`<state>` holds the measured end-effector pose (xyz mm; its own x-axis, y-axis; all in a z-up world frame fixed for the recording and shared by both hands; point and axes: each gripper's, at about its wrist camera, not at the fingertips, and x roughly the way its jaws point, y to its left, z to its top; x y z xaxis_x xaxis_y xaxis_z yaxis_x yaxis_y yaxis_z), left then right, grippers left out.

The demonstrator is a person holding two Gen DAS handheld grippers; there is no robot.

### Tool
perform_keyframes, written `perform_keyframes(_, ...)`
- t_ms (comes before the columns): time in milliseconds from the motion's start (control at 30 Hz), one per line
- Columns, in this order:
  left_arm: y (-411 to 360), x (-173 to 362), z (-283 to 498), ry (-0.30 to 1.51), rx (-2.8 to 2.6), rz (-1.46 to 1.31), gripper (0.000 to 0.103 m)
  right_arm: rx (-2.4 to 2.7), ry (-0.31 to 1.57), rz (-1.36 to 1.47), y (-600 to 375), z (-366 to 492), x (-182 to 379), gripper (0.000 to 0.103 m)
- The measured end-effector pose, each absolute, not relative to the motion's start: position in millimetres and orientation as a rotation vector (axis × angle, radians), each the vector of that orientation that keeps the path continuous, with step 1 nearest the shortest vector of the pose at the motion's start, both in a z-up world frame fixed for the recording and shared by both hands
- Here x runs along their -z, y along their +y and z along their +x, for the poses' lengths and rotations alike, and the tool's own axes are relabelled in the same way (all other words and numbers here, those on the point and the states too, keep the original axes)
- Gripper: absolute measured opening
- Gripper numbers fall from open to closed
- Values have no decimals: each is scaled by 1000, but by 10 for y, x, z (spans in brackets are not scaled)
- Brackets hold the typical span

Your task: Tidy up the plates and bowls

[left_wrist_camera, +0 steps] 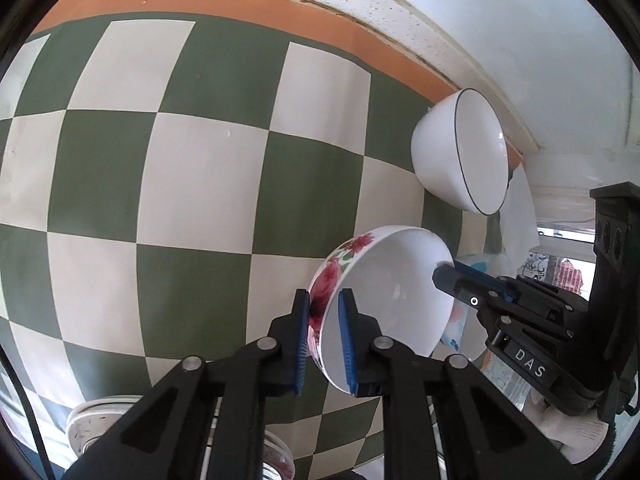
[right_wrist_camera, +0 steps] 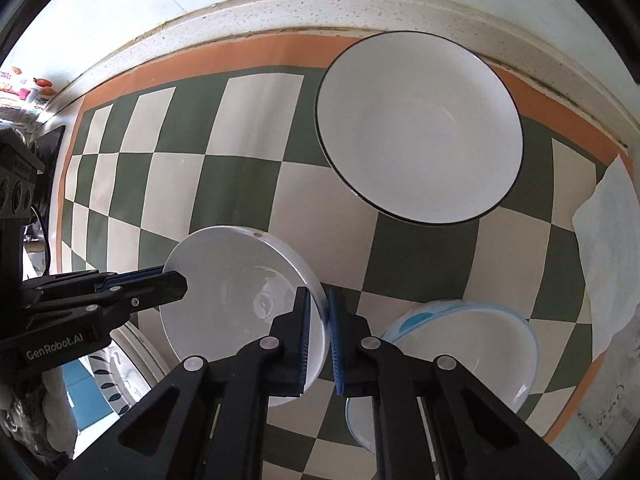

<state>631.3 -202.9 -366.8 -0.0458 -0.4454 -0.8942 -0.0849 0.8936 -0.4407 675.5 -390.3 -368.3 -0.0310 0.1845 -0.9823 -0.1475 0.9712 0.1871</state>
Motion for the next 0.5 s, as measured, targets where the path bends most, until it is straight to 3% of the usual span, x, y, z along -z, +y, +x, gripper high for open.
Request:
perform_keyframes(233, -1985, 3560, 6362, 1614, 293, -435, 12, -287, 1608, 75, -3964, 6721, 3657, 10)
perform_keyframes(500, -2137, 3417, 6387, 1552, 293, -248, 12, -301, 1621, 117, -3966, 6703, 3628, 10)
